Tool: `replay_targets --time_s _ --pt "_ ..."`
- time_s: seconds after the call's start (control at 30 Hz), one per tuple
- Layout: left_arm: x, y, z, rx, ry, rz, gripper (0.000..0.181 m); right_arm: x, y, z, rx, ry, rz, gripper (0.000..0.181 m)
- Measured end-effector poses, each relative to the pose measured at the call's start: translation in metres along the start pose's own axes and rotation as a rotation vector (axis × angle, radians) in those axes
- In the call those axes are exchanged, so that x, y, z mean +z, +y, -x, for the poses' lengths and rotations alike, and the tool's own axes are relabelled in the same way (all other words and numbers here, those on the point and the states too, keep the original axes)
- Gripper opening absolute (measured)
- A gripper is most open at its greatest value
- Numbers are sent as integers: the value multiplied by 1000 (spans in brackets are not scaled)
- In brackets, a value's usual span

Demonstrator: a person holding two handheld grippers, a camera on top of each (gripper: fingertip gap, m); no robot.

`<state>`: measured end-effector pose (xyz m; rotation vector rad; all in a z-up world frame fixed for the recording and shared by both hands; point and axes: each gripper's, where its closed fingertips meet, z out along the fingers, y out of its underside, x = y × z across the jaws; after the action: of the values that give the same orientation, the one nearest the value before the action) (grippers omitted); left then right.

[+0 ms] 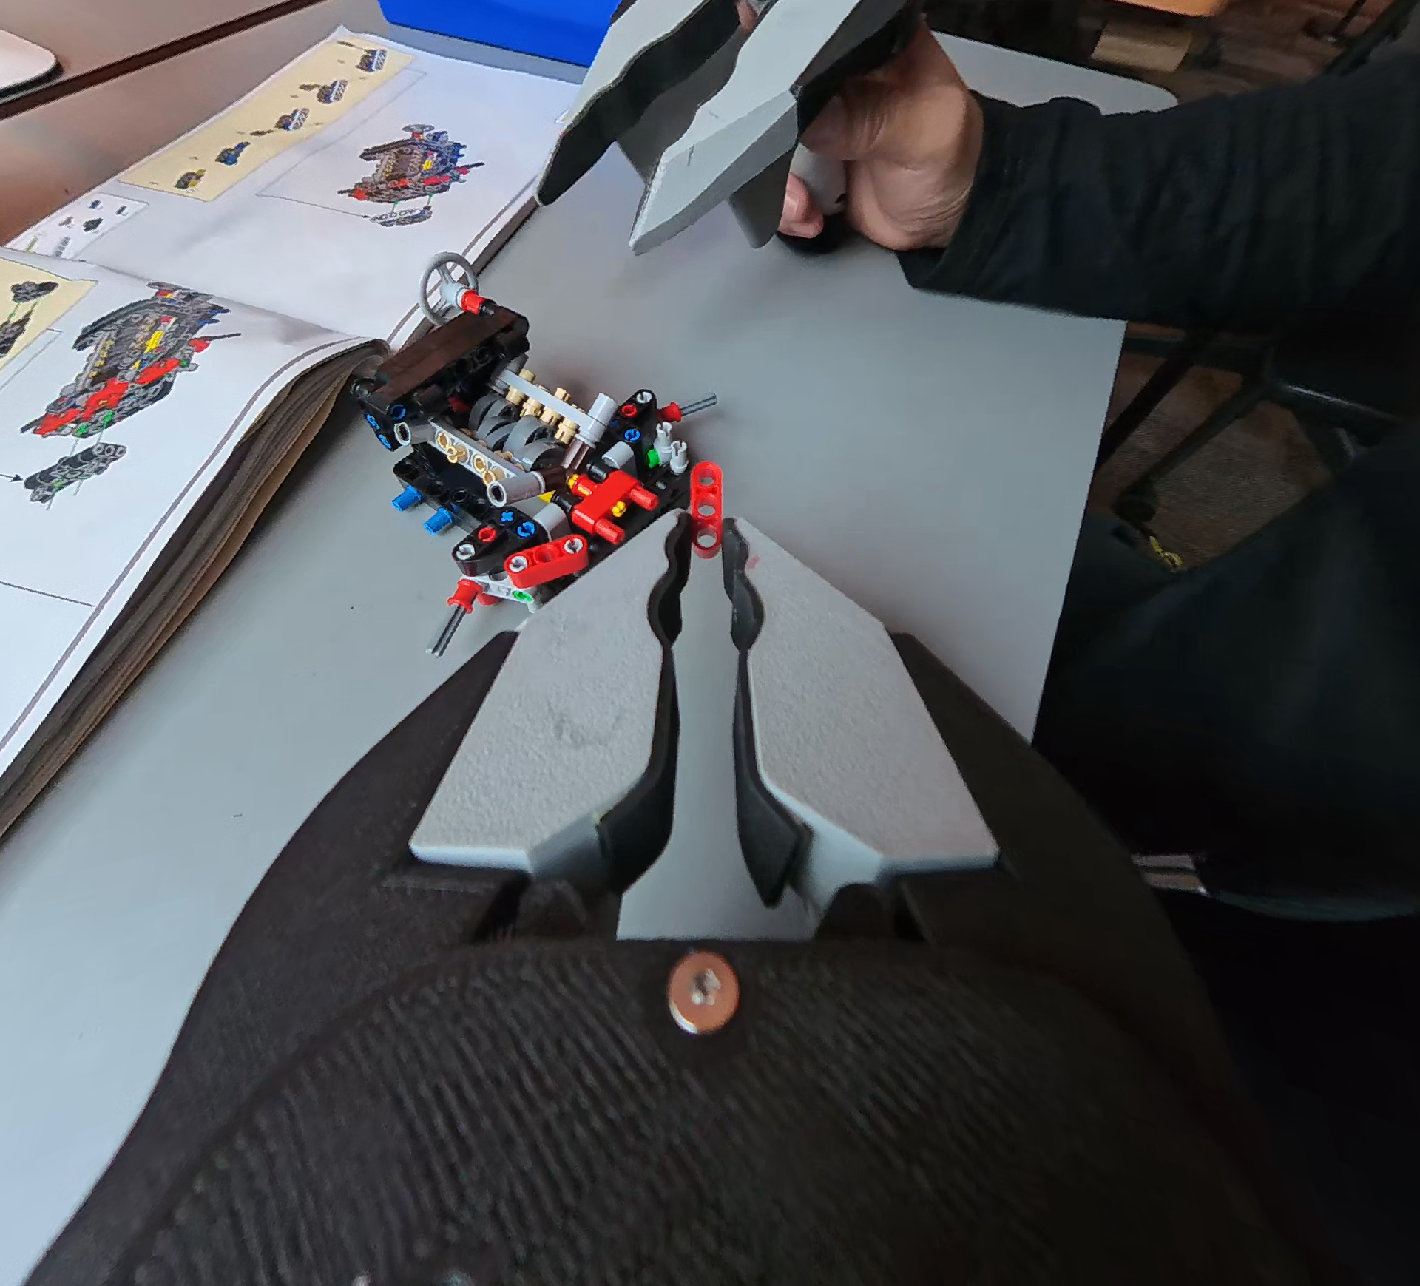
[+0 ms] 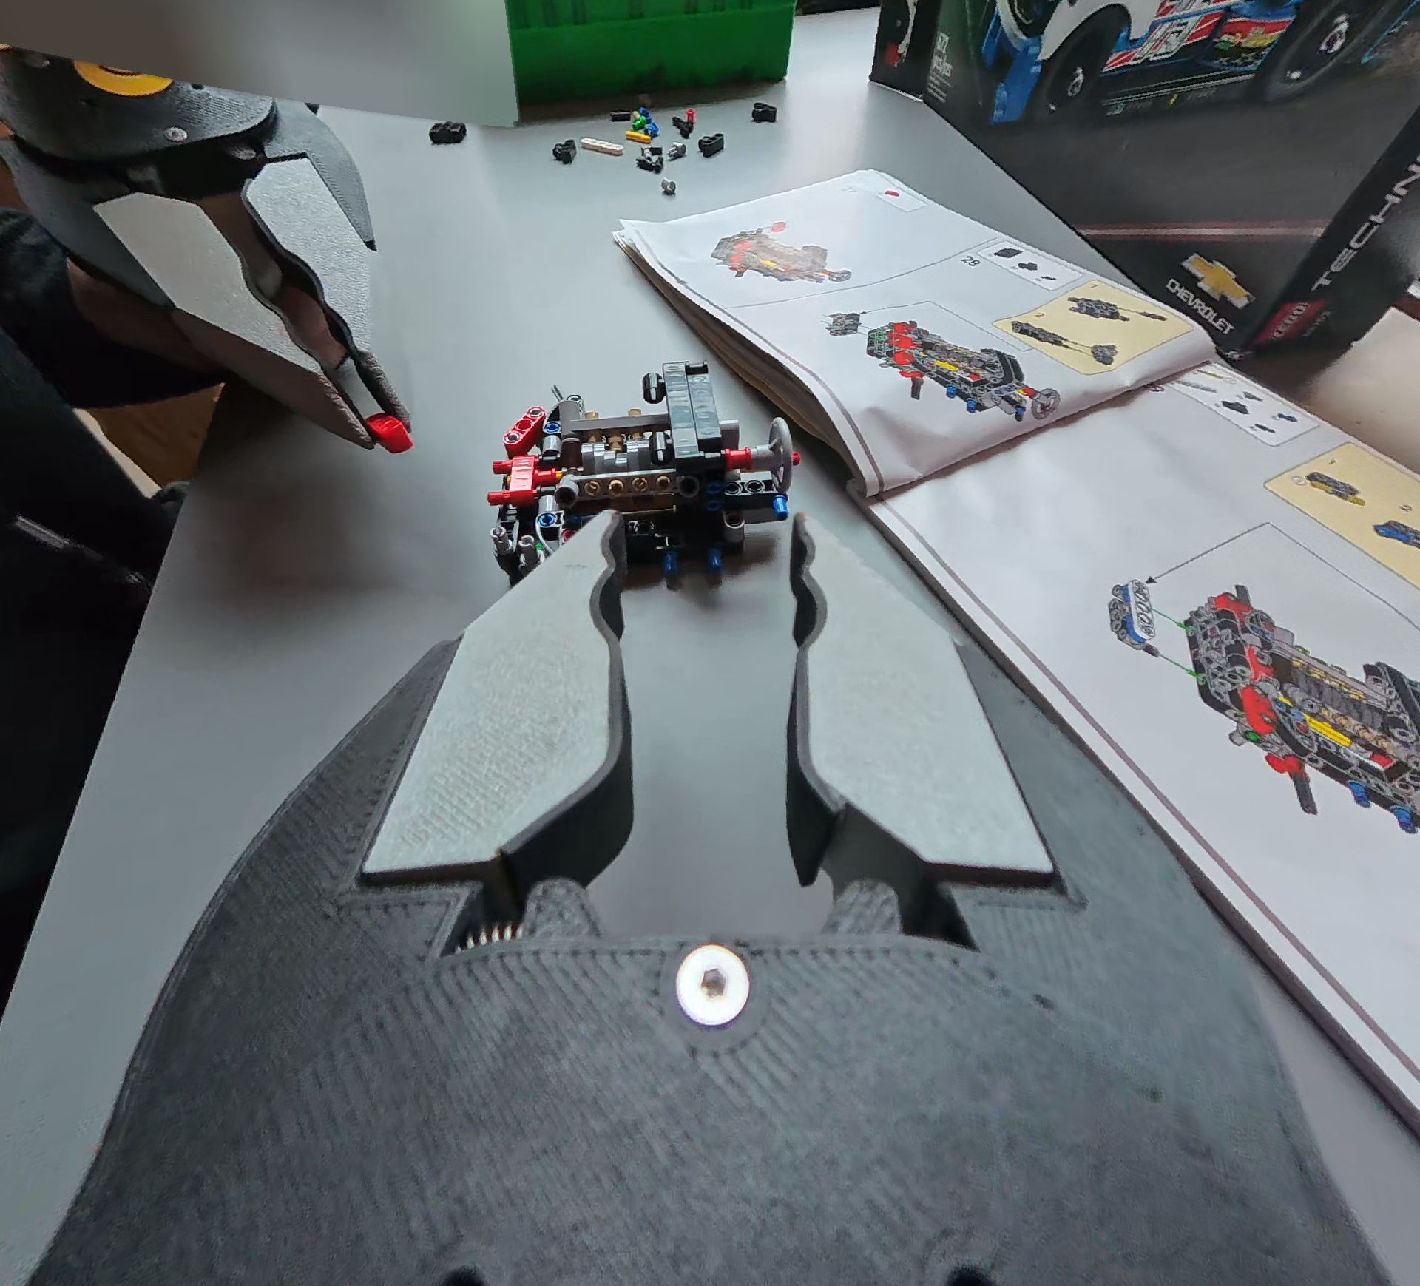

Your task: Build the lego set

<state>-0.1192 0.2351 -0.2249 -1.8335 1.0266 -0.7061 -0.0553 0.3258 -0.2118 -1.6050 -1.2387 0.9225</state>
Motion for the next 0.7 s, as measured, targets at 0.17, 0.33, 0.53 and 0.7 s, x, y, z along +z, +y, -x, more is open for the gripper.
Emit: replay_targets --time_s 0.17,0.33,0.53,0.7 --pt "-1 -1 1 -20 11 -7 5 0 0 -1 15 -3 -1 40" --pt "-2 -2 3 -32 3 -17 5 -2 -2 -1 18 -5 -15 40" --pt "-16 -6 15 -72 -51 -82 5 -5 -3 -8 22 38 -28 42" --pt "-24 -9 22 -154 -16 -130 5 -7 -2 -18 35 91 -28 44"
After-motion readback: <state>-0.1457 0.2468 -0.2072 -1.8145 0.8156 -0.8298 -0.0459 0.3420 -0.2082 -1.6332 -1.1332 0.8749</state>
